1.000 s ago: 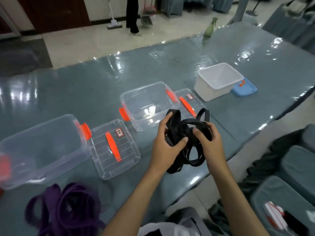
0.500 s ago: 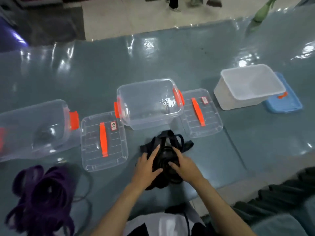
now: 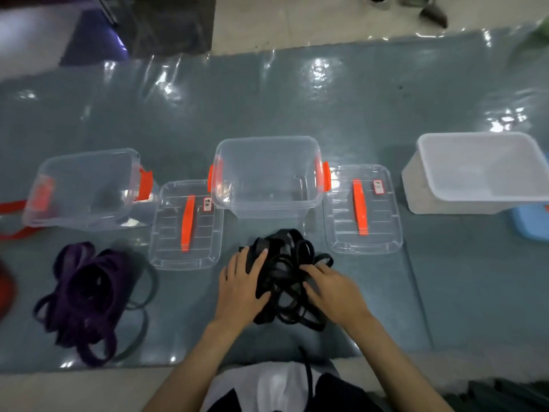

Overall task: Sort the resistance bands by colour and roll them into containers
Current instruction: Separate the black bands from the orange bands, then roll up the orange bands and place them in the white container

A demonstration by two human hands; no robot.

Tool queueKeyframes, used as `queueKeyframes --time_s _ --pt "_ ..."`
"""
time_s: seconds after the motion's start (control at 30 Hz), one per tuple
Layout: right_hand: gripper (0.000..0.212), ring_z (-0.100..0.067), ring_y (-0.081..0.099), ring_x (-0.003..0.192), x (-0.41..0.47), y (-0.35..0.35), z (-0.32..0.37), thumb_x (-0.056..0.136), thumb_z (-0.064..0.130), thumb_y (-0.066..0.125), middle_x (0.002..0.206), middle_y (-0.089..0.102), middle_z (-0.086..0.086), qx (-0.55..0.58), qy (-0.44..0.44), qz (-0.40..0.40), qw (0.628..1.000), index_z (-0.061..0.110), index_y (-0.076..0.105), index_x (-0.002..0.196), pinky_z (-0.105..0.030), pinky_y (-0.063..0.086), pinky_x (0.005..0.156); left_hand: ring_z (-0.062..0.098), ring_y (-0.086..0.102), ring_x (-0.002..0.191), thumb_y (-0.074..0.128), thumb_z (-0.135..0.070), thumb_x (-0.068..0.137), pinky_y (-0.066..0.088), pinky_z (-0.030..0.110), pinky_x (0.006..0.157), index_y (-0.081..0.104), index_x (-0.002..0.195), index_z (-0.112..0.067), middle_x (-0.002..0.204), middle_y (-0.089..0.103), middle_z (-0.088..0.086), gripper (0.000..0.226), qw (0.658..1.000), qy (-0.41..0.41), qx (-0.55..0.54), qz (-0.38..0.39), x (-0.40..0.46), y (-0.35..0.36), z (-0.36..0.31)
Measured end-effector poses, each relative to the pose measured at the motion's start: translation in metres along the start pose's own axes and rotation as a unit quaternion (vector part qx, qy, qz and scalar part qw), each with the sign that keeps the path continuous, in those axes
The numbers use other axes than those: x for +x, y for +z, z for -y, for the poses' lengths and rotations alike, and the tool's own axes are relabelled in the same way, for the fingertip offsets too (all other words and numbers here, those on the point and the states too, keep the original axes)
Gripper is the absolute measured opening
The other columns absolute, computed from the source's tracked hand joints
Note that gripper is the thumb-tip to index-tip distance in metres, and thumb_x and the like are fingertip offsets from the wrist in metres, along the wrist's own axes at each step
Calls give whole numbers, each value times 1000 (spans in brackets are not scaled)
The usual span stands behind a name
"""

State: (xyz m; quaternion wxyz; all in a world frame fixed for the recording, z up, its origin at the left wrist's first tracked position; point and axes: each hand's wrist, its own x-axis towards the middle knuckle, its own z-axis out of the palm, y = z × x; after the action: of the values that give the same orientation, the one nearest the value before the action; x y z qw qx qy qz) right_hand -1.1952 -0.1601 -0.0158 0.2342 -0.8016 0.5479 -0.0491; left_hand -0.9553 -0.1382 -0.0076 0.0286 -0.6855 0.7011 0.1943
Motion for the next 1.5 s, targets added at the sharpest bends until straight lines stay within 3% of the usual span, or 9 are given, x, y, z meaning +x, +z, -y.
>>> queueKeyframes --time_s 0.07,0.2,0.33,0.5,0.83,1.0,1.17,1.4,1.5 --pt "32 -21 70 94 2 0 1 100 34 59 118 64 5 19 -15 -16 1000 28 63 131 -35 59 68 33 19 157 68 -45 94 23 49 127 10 166 -34 170 19 11 92 1000 5 -14 -3 -3 -4 3" --pt "26 -18 68 89 10 -7 16 100 32 59 111 66 7 20 -34 -13 999 26 67 124 -32 57 65 29 28 154 64 -44 97 29 46 124 23 164 -29 165 30 8 81 1000 11 -8 -11 -11 -18 14" --pt "21 -17 69 83 16 -11 41 100 32 58 101 69 6 1 -21 -37 999 25 69 117 -30 55 63 29 48 142 70 -42 93 44 47 111 45 154 -22 152 50 8 69 998 3 20 -54 -20 -30 30" --pt "18 -16 69 81 28 -3 86 96 31 63 96 71 6 -7 -20 -53 998 26 70 112 -31 56 62 27 58 129 73 -39 91 51 44 98 59 140 -23 139 60 5 54 996 1 22 -88 -29 -47 66" --pt "15 -29 69 72 60 61 229 84 23 74 84 70 -1 -65 43 -89 993 21 70 98 -39 56 56 28 68 103 83 -24 78 55 42 76 73 114 -21 114 69 2 38 989 51 -7 -138 -45 -72 229" --pt "15 -28 72 75 94 87 330 85 25 68 85 74 2 -84 68 -104 989 25 72 100 -39 59 63 24 63 104 67 -28 92 52 42 83 71 117 -24 113 68 -3 26 987 49 -14 -155 -59 -94 324" --pt "18 -28 72 78 116 101 415 86 25 68 88 75 1 -114 40 -86 989 24 72 103 -41 59 65 26 63 103 68 -31 92 50 44 83 71 116 -23 113 68 -1 26 990 -12 -24 -137 -96 -111 394" --pt "28 -28 72 90 132 130 486 94 27 67 102 75 0 -63 -37 -42 996 23 70 122 -38 56 74 19 56 118 55 -36 102 44 35 99 63 128 -29 126 60 -6 29 980 -80 -127 -130 -139 -114 458" --pt "25 -26 70 89 141 140 512 97 32 62 100 71 1 -36 -64 -15 997 25 68 121 -38 56 72 19 56 120 55 -36 101 44 35 99 64 127 -31 125 61 -6 28 980 -113 -110 -121 -156 -118 483"
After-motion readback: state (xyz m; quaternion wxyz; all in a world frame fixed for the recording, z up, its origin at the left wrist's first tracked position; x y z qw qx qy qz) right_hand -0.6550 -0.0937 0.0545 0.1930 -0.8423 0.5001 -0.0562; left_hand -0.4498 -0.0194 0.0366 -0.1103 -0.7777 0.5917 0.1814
